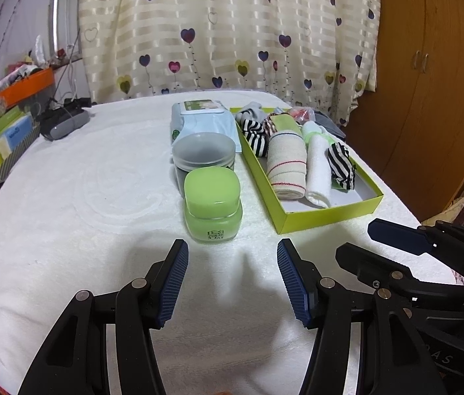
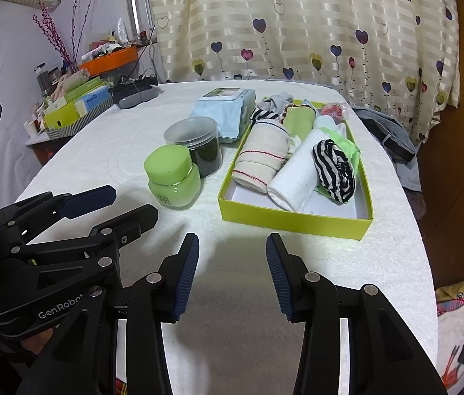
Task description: Organize soft objects
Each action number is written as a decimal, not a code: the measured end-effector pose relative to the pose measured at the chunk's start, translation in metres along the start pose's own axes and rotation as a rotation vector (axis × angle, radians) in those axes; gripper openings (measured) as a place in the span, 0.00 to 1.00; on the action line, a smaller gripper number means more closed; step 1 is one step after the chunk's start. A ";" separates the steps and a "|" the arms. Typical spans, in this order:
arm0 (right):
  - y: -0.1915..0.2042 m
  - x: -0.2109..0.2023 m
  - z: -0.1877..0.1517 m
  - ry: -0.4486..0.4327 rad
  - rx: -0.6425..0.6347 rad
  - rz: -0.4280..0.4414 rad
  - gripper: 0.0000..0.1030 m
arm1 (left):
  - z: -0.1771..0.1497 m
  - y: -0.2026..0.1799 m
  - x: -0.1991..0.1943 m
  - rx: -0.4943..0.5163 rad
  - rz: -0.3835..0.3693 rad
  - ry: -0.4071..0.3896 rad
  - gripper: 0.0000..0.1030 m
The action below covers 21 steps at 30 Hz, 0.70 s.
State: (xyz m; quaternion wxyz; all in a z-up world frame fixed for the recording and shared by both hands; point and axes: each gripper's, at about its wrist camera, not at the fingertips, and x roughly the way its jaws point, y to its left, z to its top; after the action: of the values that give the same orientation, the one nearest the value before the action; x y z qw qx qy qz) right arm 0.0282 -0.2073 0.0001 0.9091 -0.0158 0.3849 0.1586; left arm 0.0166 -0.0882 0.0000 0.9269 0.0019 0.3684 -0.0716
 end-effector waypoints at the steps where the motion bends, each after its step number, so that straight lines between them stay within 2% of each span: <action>1: 0.000 0.000 0.000 0.000 -0.001 -0.001 0.43 | 0.001 -0.002 -0.001 0.002 0.004 0.000 0.54; 21: 0.000 -0.002 -0.001 0.001 0.001 0.000 0.43 | 0.001 -0.002 -0.002 0.004 0.004 0.003 0.54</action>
State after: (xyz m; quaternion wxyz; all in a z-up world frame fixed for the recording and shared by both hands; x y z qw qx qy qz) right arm 0.0266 -0.2082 0.0006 0.9089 -0.0157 0.3856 0.1583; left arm 0.0157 -0.0905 0.0019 0.9265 0.0048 0.3697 -0.0704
